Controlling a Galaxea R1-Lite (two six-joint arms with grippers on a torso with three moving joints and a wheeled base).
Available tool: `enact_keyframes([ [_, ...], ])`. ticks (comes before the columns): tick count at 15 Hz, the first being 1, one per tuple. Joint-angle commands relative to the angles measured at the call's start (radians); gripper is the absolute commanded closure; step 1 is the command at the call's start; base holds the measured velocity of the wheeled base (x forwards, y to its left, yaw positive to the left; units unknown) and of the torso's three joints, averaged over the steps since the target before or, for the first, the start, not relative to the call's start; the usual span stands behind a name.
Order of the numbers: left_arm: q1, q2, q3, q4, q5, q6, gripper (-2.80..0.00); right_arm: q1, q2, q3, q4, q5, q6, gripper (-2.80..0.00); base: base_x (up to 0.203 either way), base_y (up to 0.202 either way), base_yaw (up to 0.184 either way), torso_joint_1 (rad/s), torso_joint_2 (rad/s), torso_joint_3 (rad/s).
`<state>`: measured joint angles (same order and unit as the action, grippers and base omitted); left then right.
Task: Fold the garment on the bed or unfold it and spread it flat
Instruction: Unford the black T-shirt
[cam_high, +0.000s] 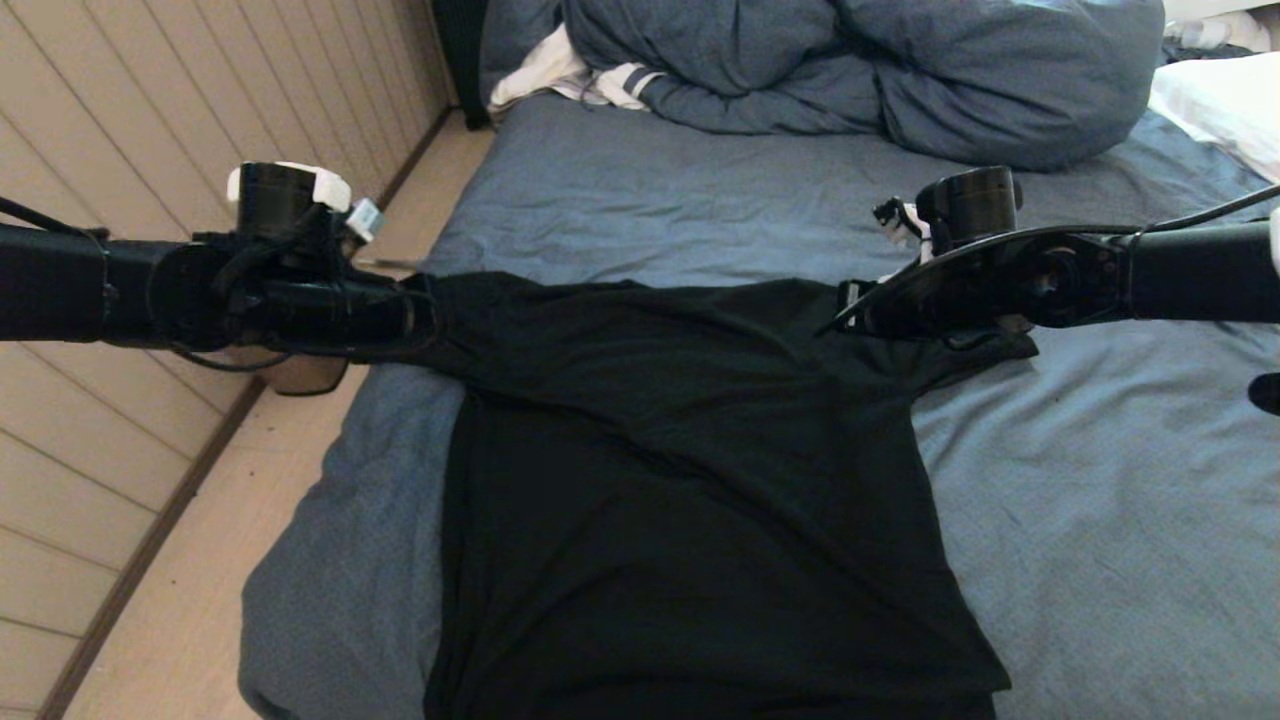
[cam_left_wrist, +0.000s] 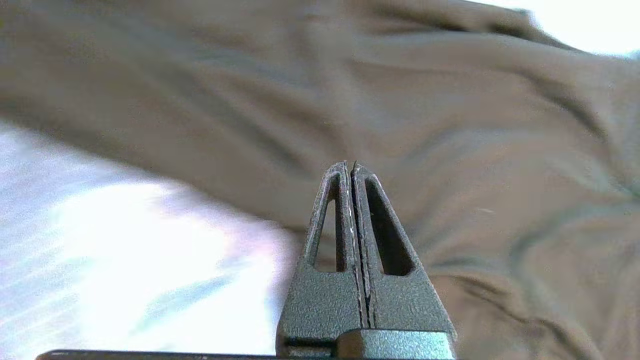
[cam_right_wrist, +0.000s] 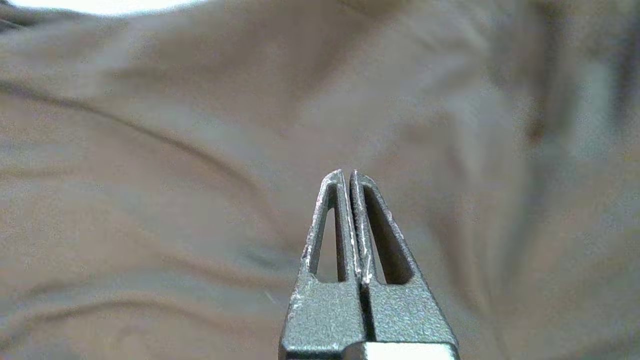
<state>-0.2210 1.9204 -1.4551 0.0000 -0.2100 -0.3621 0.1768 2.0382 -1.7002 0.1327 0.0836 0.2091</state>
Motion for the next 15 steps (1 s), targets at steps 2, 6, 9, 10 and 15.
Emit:
enact_keyframes([
  [2,0.006,-0.045,0.121,0.014,-0.004,0.000,0.00,0.000,-0.083,0.129,0.038,0.007,0.006,0.00,0.000,0.000,0.000,0.000,0.00,0.000],
  [6,-0.003,-0.153,0.348,0.096,-0.027,0.015,0.00,-0.040,-0.224,0.243,0.298,0.083,0.006,0.00,0.000,0.000,0.000,0.000,0.00,0.000],
  [9,-0.006,-0.282,0.516,0.138,-0.100,0.046,0.00,-0.097,-0.251,0.270,0.361,0.105,0.003,0.00,0.000,0.000,0.000,0.000,0.00,0.000],
  [10,-0.006,-0.323,0.564,0.140,-0.116,0.049,0.00,-0.110,-0.242,0.269,0.361,0.106,0.006,0.00,0.000,0.000,0.000,0.000,0.00,0.000],
  [15,-0.006,-0.414,0.808,0.103,-0.165,0.052,0.00,-0.214,-0.151,0.175,0.447,0.101,0.083,0.00,0.000,0.000,0.000,0.000,0.00,0.000],
])
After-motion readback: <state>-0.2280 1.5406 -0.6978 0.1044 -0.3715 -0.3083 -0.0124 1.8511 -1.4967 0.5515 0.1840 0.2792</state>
